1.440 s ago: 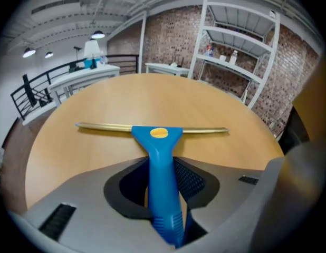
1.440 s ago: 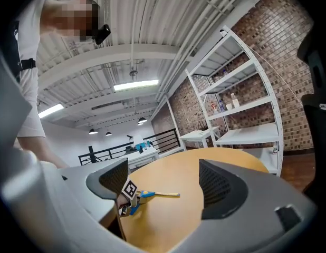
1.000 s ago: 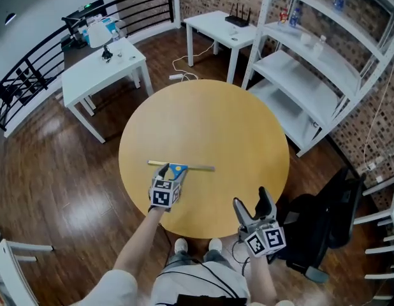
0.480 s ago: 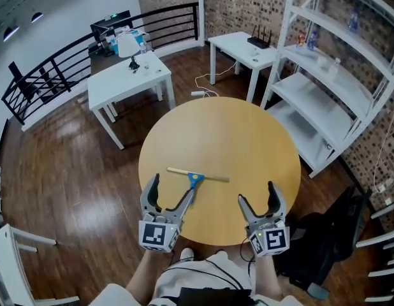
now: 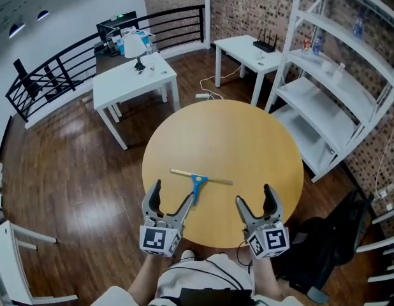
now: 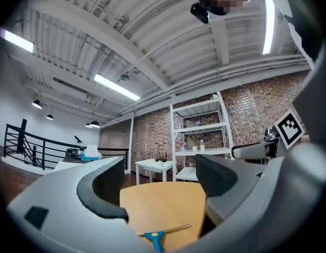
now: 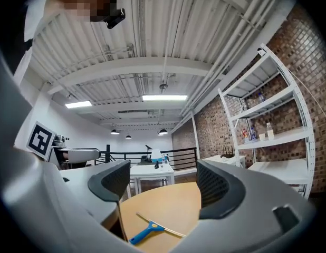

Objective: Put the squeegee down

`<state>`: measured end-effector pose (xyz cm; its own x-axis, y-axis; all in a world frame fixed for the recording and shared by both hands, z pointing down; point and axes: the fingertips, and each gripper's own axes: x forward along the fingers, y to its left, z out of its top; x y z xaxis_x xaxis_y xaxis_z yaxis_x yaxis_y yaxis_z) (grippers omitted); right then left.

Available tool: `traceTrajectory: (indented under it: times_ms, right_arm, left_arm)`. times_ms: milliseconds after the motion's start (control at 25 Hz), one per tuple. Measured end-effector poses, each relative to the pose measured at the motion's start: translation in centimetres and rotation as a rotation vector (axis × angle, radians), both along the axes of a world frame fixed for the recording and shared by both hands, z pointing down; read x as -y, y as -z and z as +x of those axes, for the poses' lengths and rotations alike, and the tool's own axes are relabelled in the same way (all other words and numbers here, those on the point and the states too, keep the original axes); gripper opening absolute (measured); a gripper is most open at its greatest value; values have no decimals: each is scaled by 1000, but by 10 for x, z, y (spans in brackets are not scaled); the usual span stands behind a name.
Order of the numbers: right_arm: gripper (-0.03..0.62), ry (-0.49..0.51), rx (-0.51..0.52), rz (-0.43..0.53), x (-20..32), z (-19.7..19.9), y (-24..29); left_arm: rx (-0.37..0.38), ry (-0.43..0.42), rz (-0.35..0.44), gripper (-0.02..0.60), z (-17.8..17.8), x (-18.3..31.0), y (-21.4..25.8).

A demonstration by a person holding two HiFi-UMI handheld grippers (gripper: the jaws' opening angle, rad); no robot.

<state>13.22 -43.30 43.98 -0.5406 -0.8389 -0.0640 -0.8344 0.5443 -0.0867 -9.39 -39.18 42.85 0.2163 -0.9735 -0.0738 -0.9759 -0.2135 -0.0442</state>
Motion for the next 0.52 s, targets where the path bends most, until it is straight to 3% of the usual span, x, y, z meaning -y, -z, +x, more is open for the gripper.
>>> traceTrajectory:
  times_ms: [320, 520]
  right_arm:
    - [416, 0, -11, -12, 0, 0, -2]
    - [416, 0, -11, -18, 1, 1, -6]
  left_arm:
    - [-26, -12, 10, 405, 2, 5, 6]
    - [-3, -18, 21, 405, 0, 8, -3]
